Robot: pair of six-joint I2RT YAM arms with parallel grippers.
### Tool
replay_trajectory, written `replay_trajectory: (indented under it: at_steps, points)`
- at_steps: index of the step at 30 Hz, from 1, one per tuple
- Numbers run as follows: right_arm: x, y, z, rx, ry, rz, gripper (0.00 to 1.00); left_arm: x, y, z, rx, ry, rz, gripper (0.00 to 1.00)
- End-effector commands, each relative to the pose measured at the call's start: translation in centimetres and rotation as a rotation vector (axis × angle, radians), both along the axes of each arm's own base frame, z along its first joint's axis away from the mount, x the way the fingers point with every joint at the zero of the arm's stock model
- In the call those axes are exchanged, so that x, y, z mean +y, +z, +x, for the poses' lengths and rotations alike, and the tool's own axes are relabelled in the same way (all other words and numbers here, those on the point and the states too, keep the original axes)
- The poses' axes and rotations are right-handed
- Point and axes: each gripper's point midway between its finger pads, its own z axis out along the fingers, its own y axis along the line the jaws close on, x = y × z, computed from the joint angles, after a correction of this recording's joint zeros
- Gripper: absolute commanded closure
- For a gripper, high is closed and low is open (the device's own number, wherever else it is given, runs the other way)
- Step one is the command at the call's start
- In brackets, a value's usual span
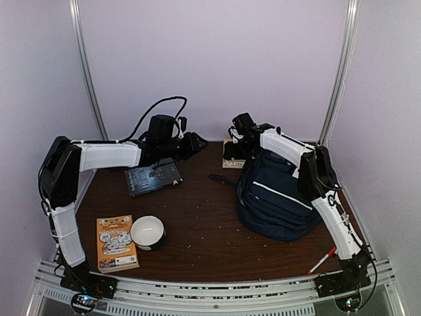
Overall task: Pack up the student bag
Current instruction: Move the book to the center of the board.
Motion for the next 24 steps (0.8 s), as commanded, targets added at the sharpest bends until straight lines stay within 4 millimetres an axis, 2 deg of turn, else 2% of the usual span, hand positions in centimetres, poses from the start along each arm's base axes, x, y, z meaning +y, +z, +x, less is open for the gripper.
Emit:
replay_trajectory:
  at_steps: [1,6,8,10,13,17,22,24]
  points:
    - [0.4,0.9,0.8,-0.029,-0.035,0.030,0.48,-0.7,3.8,-0.6,-0.034,-0.037,-0.073,0.53]
    - [0.5,0.4,0.4,0.067,-0.058,0.156,0.51,-0.7,5.0,-0.7,-0.018,-0.056,-0.005,0.52]
    - [0.8,0.2,0.3,0.125,-0.075,0.243,0.46,-0.3,5.5,-0.5,-0.023,-0.053,0.019,0.52]
    - [0.9,-0.1,0.5,0.190,-0.117,0.350,0.38,0.1,5.6,-0.4,-0.023,-0.052,0.035,0.51]
    - [1.7,-0.6,1.1,0.292,-0.163,0.554,0.33,0.8,5.4,-0.2,0.004,-0.055,0.043,0.51]
    - [2.8,-1.3,1.5,0.398,-0.208,0.747,0.31,1.7,5.2,0.1,0.036,-0.060,0.061,0.51]
    - [3.4,-1.1,2.9,0.416,-0.247,0.898,0.31,2.8,4.4,1.2,0.082,-0.046,0.078,0.51]
    - [3.5,-1.2,3.2,0.417,-0.263,0.914,0.34,3.4,3.8,1.9,0.105,-0.027,0.075,0.50]
